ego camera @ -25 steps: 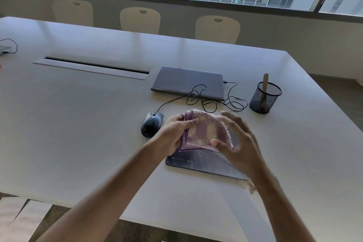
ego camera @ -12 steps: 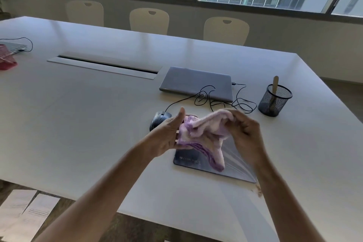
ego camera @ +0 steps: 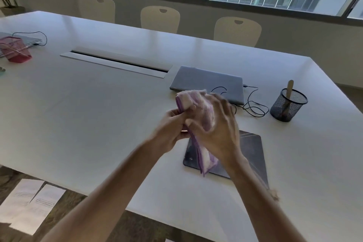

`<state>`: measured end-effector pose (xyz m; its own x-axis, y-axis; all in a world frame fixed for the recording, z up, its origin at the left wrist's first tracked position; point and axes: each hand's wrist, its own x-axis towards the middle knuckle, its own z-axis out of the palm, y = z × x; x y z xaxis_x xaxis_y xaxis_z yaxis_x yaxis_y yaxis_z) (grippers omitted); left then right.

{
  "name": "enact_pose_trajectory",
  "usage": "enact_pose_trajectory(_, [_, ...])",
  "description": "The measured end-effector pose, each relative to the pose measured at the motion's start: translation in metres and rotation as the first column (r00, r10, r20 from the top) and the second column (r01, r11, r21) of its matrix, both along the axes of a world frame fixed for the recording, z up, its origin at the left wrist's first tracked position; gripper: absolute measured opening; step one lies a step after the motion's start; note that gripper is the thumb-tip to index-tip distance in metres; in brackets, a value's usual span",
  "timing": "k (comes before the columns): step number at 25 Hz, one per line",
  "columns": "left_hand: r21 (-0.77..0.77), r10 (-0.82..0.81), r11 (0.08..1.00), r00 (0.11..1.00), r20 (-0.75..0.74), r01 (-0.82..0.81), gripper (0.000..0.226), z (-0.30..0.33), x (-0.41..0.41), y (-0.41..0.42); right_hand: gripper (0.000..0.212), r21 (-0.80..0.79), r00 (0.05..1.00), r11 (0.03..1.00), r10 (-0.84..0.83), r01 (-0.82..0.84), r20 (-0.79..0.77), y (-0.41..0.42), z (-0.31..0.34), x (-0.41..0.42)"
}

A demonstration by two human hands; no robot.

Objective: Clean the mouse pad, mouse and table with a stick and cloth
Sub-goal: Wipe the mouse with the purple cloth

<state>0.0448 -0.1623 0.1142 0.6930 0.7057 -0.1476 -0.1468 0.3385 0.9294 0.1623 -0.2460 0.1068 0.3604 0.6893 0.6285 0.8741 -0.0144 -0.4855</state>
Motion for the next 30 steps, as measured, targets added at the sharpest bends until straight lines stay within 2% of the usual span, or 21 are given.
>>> enact_pose_trajectory(2, [-0.032,-0.042,0.999,0.999,0.008,0.042,0.045,0.006,-0.005,0.010,0.074,-0.156,0.995,0.983,0.097,-0.101,-0.035,0.005,-0.008,-0.008])
enact_pose_trajectory(4, [-0.003,-0.134,0.991,0.991,-0.010,0.134,0.056,0.007,-0.012,0.019,0.072,-0.173,0.994,0.980,0.084,-0.094,-0.069,0.013,-0.010,-0.006])
enact_pose_trajectory(7, [0.250,-0.140,0.957,0.989,-0.050,0.148,0.048,0.000,-0.026,0.042,0.064,-0.128,0.997,0.991,0.029,-0.037,-0.066,0.028,-0.008,0.001])
enact_pose_trajectory(9, [0.455,-0.071,0.883,0.991,-0.114,0.116,0.046,-0.006,-0.036,0.061,0.057,-0.128,0.998,0.992,-0.008,-0.001,-0.063,0.037,-0.003,0.006])
enact_pose_trajectory(10, [0.551,-0.013,0.824,0.977,-0.214,0.132,0.055,-0.011,-0.040,0.073,0.053,-0.130,0.998,0.991,-0.031,0.024,-0.056,0.042,-0.001,0.009])
enact_pose_trajectory(12, [0.701,0.128,0.651,0.868,-0.481,0.292,0.080,-0.027,-0.048,0.096,0.043,-0.143,0.994,0.988,-0.073,0.062,-0.075,0.051,0.002,0.014])
enact_pose_trajectory(15, [0.662,0.183,0.462,0.668,-0.722,0.590,0.112,-0.054,-0.051,0.118,0.032,-0.218,0.986,0.971,-0.128,0.103,-0.108,0.065,0.005,0.019])
enact_pose_trajectory(17, [0.618,0.179,0.428,0.609,-0.773,0.659,0.125,-0.068,-0.049,0.126,0.021,-0.224,0.987,0.963,-0.159,0.149,-0.028,0.074,0.004,0.020])
enact_pose_trajectory(19, [0.608,0.162,0.445,0.609,-0.777,0.657,0.131,-0.075,-0.046,0.131,0.012,-0.189,0.969,0.955,-0.204,0.228,0.136,0.079,0.004,0.018])
enact_pose_trajectory(21, [0.614,0.144,0.458,0.628,-0.765,0.643,0.133,-0.079,-0.044,0.134,0.016,-0.117,0.917,0.947,-0.252,0.300,0.310,0.086,0.000,0.015])
enact_pose_trajectory(23, [0.625,0.134,0.449,0.644,-0.753,0.638,0.130,-0.081,-0.043,0.136,0.020,-0.061,0.891,0.950,-0.263,0.305,0.370,0.093,-0.005,0.010])
enact_pose_trajectory(25, [0.641,0.138,0.434,0.657,-0.741,0.633,0.126,-0.082,-0.041,0.138,0.011,-0.114,0.929,0.961,-0.209,0.253,0.307,0.103,-0.015,0.007])
enact_pose_trajectory(28, [0.669,0.128,0.415,0.688,-0.714,0.617,0.121,-0.084,-0.041,0.141,0.024,-0.284,0.995,0.955,-0.077,0.092,0.062,0.118,-0.032,0.006])
enact_pose_trajectory(30, [0.686,0.102,0.421,0.720,-0.686,0.594,0.120,-0.085,-0.042,0.141,0.014,-0.364,0.996,0.931,0.003,-0.034,-0.084,0.127,-0.039,0.003])
